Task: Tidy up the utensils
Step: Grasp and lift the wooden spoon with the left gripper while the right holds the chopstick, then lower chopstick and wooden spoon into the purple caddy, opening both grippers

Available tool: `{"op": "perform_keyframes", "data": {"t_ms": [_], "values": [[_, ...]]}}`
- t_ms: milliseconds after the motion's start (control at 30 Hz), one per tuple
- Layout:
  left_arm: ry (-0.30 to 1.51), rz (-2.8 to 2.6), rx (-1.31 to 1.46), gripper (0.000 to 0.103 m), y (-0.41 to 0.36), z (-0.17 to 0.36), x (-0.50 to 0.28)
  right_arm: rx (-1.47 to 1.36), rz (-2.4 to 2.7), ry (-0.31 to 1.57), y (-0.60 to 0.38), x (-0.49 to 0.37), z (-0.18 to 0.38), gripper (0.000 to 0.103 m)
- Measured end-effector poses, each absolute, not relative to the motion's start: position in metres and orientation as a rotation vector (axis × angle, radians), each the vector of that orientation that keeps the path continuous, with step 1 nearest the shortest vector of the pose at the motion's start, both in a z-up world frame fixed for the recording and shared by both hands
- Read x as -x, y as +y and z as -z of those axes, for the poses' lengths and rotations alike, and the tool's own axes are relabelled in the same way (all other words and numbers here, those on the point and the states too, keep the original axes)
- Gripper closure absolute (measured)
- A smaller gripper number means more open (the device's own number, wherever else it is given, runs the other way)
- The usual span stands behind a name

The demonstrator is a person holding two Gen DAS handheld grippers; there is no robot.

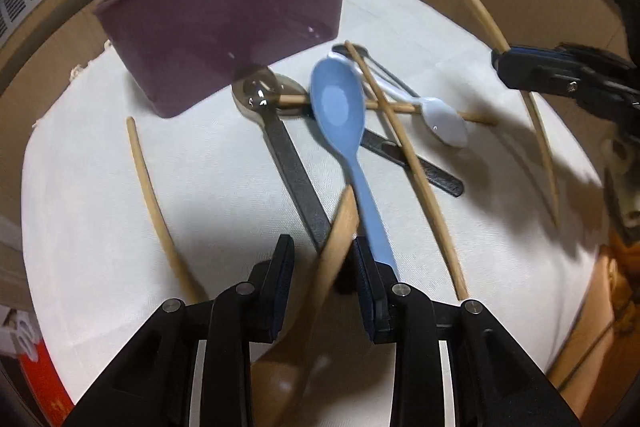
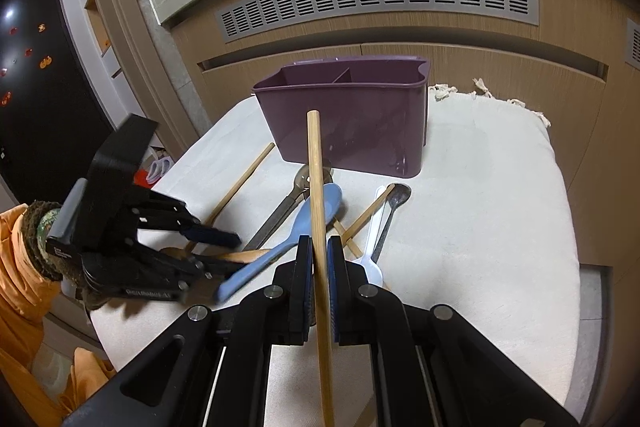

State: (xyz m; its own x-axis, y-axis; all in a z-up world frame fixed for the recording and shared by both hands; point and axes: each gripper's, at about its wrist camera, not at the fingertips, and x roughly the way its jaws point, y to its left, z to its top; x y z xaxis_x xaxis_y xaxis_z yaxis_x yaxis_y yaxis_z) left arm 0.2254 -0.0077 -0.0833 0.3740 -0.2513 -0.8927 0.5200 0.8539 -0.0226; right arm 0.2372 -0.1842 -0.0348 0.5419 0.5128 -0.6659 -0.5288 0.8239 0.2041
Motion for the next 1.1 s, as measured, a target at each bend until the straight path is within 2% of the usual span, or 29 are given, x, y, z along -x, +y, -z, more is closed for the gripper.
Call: {"op": "perform_keyframes", "data": {"t_ms": [33,67,133,200,500,667,767,1000,1100], "values": [[1.07,0.491,-0.288,0.077,-0.011,0.084,-0.224,0.021,-0.618,0.783,-0.184,-0.237,0.035,0.095],[1.062,0.485,-0.277,0.084,-0.013,0.083,-0.224,0.021,-0.617,0.782,-0.184,-0.236,0.034,0.095],[1.044,0.463,-0.237,0.085,-0.013,0.079,-0.22,0.023,-0.615,0.774,-0.186,-0.234,0.031,0.095],[0.992,0.438,-0.2,0.092,-0.009,0.068,-0.213,0.026,-0.612,0.758,-0.188,-0.229,0.025,0.095],[0.742,0.409,0.131,0.092,0.031,-0.004,-0.17,-0.001,-0.616,0.716,-0.197,-0.215,0.01,0.095],[0.639,0.381,0.223,0.092,0.039,-0.028,-0.162,-0.012,-0.627,0.673,-0.197,-0.208,-0.005,0.096],[0.555,0.362,0.204,0.092,0.038,-0.056,-0.167,-0.024,-0.636,0.606,-0.199,-0.208,-0.031,0.096],[0.277,0.31,0.107,0.092,0.035,-0.163,-0.197,0.041,-0.551,0.266,-0.194,-0.235,-0.165,0.096],[0.218,0.293,0.094,0.092,0.035,-0.184,-0.22,0.062,-0.517,0.185,-0.185,-0.252,-0.2,0.096]]}}
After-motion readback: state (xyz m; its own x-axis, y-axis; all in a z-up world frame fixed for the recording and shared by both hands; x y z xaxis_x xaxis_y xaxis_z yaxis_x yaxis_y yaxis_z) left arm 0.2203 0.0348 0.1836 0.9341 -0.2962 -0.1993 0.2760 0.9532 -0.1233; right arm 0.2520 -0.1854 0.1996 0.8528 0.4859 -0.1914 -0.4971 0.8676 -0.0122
